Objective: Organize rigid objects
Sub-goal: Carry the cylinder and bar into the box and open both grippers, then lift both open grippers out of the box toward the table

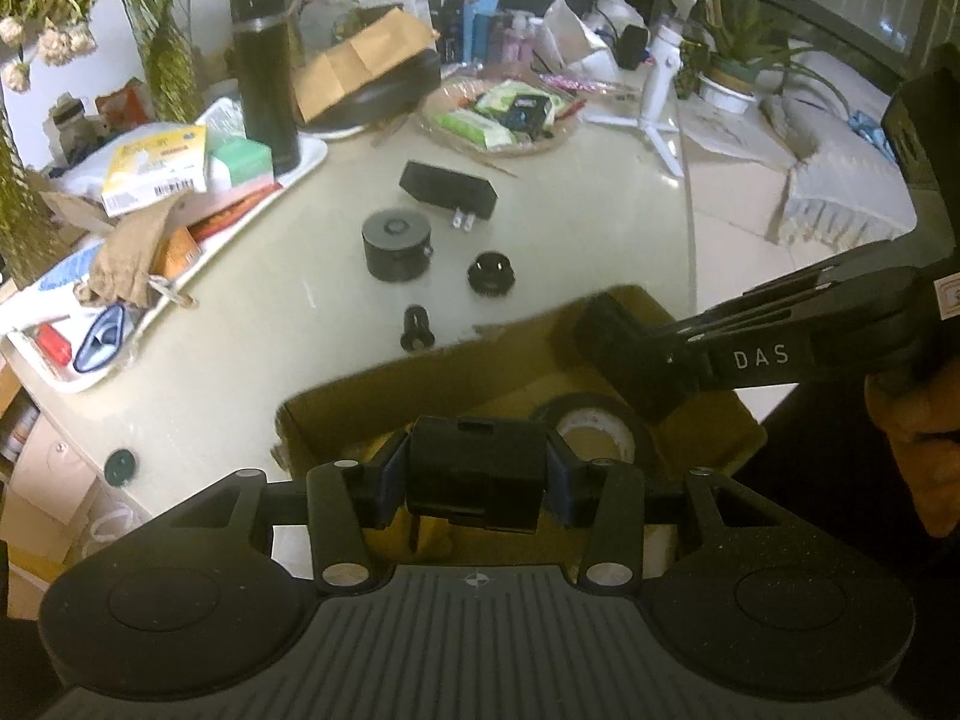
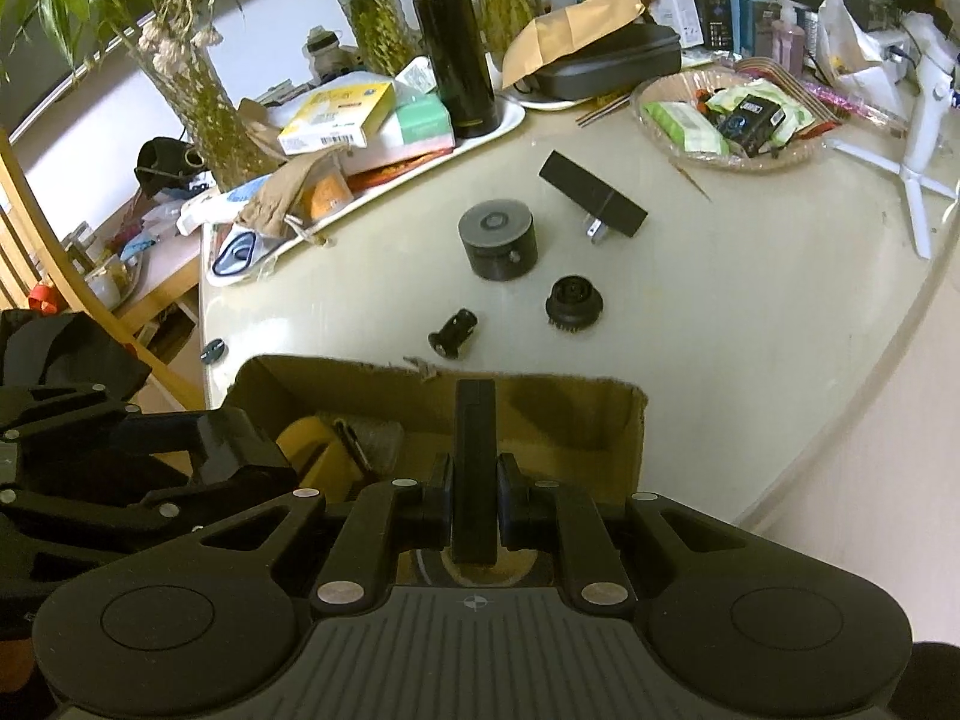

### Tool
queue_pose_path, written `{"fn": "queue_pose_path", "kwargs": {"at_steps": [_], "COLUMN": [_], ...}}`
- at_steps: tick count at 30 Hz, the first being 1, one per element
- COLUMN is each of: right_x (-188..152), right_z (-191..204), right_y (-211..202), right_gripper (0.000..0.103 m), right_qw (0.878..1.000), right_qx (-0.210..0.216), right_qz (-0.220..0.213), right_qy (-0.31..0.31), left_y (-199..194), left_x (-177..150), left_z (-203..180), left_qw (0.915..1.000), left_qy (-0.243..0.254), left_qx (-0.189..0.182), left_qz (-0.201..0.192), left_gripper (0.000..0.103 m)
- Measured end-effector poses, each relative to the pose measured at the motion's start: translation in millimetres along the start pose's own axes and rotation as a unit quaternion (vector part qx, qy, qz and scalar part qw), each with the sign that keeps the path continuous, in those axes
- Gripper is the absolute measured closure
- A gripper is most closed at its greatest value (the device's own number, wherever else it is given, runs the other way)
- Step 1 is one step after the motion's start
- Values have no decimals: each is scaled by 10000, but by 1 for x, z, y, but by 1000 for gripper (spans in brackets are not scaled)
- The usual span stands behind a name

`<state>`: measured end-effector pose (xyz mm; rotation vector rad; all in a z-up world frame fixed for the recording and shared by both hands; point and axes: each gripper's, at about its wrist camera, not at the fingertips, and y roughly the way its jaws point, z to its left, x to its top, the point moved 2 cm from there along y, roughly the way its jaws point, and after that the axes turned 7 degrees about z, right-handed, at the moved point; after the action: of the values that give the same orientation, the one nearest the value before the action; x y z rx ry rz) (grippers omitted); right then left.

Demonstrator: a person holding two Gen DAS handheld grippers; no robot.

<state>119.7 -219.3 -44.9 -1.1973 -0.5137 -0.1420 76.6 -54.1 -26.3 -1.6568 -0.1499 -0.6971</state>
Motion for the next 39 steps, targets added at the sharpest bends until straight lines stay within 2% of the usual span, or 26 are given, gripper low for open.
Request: {"fn": "queue_pose_path", "kwargs": {"at_steps": [10,11,13,15,16,17,18,27,31,39], "right_x": [-5,-4,-4,-5,-6,-6,-6,-2,0,1], "right_z": [3,4,5,7,7,8,9,2,-2,-8], "right_y": [3,3,5,6,6,5,4,0,-3,-8], "right_gripper": [86,83,70,24,15,4,0,0,0,0], "right_qw": [9999,9999,9997,9993,9991,9989,9989,9992,9991,9990], "right_qx": [18,35,13,-105,-177,-217,-220,-265,-329,-385], "right_qz": [114,138,184,196,155,96,47,-29,-85,-144], "right_qy": [-60,-91,-179,-304,-361,-404,-416,-309,-235,-193], "left_y": [2,1,0,-2,-3,-5,-6,-12,-11,-11], "left_x": [-5,-5,-5,-4,-3,-2,-2,2,3,6], "left_z": [2,3,4,5,6,8,9,25,29,37], "left_qw": [9997,9998,9998,9999,10000,9999,9999,9993,9987,9980], "left_qy": [-76,-68,-79,-83,-86,-91,-96,-269,-285,-445], "left_qx": [-148,-138,-106,-36,10,60,76,229,416,454], "left_qz": [157,147,126,76,42,-9,-38,-76,-50,-44], "left_gripper": [57,57,50,40,34,33,32,32,31,31]}}
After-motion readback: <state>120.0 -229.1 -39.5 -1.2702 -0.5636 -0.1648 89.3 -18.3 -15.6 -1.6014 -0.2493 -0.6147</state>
